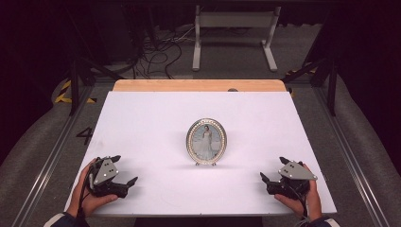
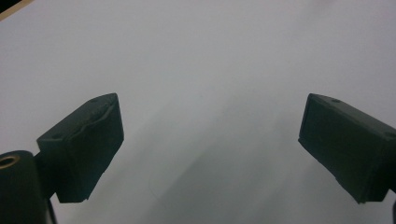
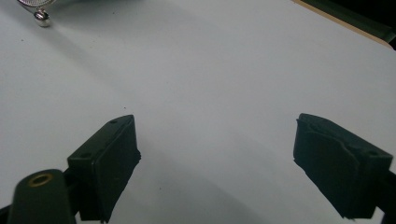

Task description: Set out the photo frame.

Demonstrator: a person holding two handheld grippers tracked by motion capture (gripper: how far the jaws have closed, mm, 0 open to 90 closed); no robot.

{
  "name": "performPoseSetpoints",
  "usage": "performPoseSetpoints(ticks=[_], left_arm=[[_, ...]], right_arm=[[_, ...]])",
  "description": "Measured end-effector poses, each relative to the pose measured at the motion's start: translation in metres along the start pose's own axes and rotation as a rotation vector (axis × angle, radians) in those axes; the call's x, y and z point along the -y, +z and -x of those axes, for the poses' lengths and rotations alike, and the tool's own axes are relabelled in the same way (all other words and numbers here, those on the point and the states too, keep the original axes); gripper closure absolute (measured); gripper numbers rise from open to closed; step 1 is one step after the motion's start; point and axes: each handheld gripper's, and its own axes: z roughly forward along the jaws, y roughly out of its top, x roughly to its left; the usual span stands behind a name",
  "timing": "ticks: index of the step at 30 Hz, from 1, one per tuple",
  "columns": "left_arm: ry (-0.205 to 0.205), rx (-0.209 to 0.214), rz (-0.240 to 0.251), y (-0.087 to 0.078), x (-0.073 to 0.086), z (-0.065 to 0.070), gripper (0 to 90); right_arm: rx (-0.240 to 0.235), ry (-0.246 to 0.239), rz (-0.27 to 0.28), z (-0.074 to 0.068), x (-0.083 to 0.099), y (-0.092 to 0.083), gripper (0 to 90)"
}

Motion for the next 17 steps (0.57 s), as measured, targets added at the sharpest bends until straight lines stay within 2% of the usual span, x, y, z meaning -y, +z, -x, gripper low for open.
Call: performPoseSetpoints(ticks=[17], left_arm=[[-0.013, -0.002, -0.005, 0.0037, -0.0016, -0.0012, 6.9]], right_arm=[[-0.003, 0.007, 0.003, 0.0010, 0.0012, -0.0007, 14.1]])
